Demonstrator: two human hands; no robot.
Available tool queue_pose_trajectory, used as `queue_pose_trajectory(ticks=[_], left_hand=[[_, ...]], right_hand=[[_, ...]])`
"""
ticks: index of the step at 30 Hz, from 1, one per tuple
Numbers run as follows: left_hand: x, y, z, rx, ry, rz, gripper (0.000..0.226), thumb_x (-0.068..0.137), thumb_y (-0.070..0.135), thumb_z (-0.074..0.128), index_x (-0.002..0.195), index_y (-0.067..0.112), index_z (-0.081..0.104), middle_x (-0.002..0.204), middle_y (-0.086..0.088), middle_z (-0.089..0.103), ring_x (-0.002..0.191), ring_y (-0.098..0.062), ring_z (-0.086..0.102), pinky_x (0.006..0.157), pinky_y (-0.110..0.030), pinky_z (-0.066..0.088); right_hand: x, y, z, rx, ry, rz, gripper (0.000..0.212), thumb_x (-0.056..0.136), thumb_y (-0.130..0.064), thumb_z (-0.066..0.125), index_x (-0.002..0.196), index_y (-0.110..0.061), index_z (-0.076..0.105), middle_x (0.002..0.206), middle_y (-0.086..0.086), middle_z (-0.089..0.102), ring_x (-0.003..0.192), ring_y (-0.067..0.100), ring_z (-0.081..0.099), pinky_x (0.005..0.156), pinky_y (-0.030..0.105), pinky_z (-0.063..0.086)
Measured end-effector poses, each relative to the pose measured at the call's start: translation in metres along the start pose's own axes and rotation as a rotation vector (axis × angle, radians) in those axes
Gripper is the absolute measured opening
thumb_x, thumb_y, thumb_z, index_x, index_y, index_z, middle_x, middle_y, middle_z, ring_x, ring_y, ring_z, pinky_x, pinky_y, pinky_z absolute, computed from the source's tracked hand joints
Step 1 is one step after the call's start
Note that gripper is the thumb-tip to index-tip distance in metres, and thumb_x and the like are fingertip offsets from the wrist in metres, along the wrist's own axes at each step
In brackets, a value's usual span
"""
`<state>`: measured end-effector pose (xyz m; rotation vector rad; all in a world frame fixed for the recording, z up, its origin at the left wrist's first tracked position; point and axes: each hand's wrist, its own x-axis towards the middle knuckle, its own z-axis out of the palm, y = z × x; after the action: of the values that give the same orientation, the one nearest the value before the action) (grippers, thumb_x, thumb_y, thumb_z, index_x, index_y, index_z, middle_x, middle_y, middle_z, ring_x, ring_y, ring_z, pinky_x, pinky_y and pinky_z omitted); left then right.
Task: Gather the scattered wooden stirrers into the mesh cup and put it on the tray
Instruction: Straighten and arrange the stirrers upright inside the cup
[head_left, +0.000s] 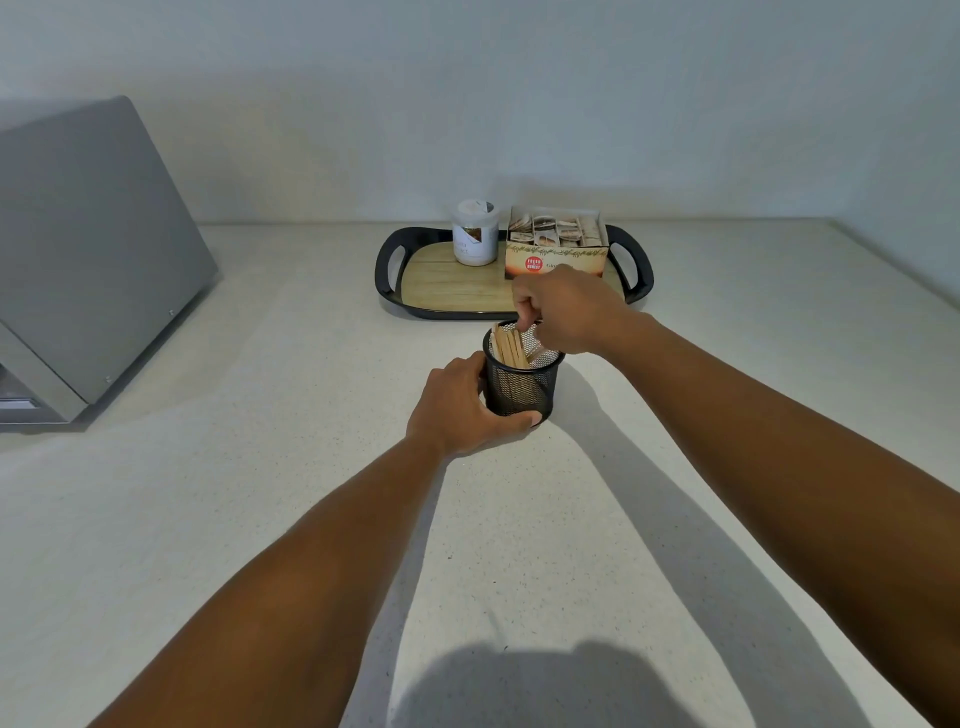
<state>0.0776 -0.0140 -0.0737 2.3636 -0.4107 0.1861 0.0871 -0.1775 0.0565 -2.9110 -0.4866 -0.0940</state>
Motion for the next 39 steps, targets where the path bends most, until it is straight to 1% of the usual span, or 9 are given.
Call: queue_pose_trajectory(ticks=[6,10,14,18,25,29,31,34,39], left_hand=[[-0.001,0.0,0.0,-0.02,0.0,0.003,0.102,0.056,0.084,0.07,0.14,0.03,0.048,0.128,0.008,0.065,0.112,-0.016,0.064,0.086,-0.032,0.061],[0.0,0.0,0.0,-0.023,-0.005,0.009,0.102,0.057,0.083,0.07,0.141,0.03,0.047,0.128,0.008,0.065,0.112,-0.015,0.064,0.087,-0.031,0.061],[0.001,-0.001,0.0,0.0,-0.001,0.001,0.103,0.055,0.086,0.069,0.14,0.031,0.048,0.126,0.01,0.065,0.11,-0.016,0.064,0.086,-0.033,0.061],[0.0,-0.002,0.001,0.004,0.0,-0.007,0.101,0.055,0.085,0.069,0.139,0.031,0.047,0.126,0.009,0.065,0.11,-0.016,0.064,0.086,-0.033,0.061],[0.0,-0.001,0.001,0.01,-0.003,-0.016,0.102,0.056,0.086,0.068,0.139,0.032,0.046,0.127,0.009,0.064,0.113,-0.017,0.063,0.088,-0.033,0.061],[0.001,0.0,0.001,0.023,-0.012,-0.012,0.103,0.056,0.086,0.068,0.14,0.031,0.046,0.129,0.008,0.063,0.114,-0.016,0.062,0.088,-0.033,0.06],[0.0,0.0,0.0,0.022,-0.008,-0.009,0.103,0.056,0.086,0.068,0.14,0.03,0.047,0.128,0.008,0.064,0.112,-0.016,0.062,0.087,-0.033,0.061],[-0.001,0.0,0.0,0.034,0.005,-0.003,0.101,0.057,0.085,0.068,0.139,0.03,0.049,0.126,0.008,0.065,0.11,-0.016,0.063,0.086,-0.032,0.061],[-0.001,0.001,-0.001,0.031,0.007,0.007,0.098,0.059,0.082,0.07,0.138,0.028,0.051,0.124,0.007,0.067,0.109,-0.017,0.064,0.085,-0.032,0.061]], right_hand=[[-0.001,0.006,0.005,-0.085,0.161,0.005,0.012,0.086,-0.012,0.066,0.085,-0.023,0.06,0.09,0.0,0.068,0.084,0.018,0.06,0.054,0.021,0.034],[0.004,0.006,0.002,-0.238,0.017,0.02,0.008,0.083,-0.024,0.072,0.091,-0.023,0.072,0.105,0.001,0.06,0.097,0.019,0.055,0.054,0.021,0.031],[0.006,0.003,0.001,-0.365,-0.131,0.027,0.035,0.082,-0.041,0.072,0.115,-0.027,0.07,0.123,0.005,0.049,0.118,0.025,0.042,0.078,0.035,0.047],[0.008,-0.003,0.004,-0.47,-0.23,0.033,0.039,0.086,-0.035,0.068,0.123,-0.023,0.065,0.125,0.008,0.046,0.122,0.027,0.038,0.08,0.037,0.046],[0.011,-0.014,0.002,-0.532,-0.217,0.029,0.023,0.087,-0.019,0.066,0.108,-0.009,0.064,0.114,0.007,0.052,0.107,0.025,0.045,0.068,0.034,0.041],[0.009,-0.014,-0.008,-0.545,-0.194,0.032,0.012,0.089,-0.018,0.063,0.088,-0.013,0.053,0.079,0.002,0.051,0.074,0.016,0.049,0.055,0.029,0.037],[0.01,-0.013,-0.012,-0.534,-0.182,0.026,0.014,0.089,-0.022,0.065,0.087,-0.014,0.054,0.071,-0.001,0.047,0.072,0.016,0.05,0.053,0.027,0.037],[0.012,-0.013,-0.014,-0.483,-0.196,0.001,0.019,0.089,-0.028,0.067,0.102,-0.015,0.067,0.08,0.0,0.055,0.085,0.02,0.058,0.058,0.03,0.044],[0.011,-0.012,-0.017,-0.385,-0.182,0.012,0.03,0.088,-0.029,0.068,0.113,-0.014,0.069,0.094,0.003,0.056,0.095,0.024,0.06,0.08,0.041,0.056]])
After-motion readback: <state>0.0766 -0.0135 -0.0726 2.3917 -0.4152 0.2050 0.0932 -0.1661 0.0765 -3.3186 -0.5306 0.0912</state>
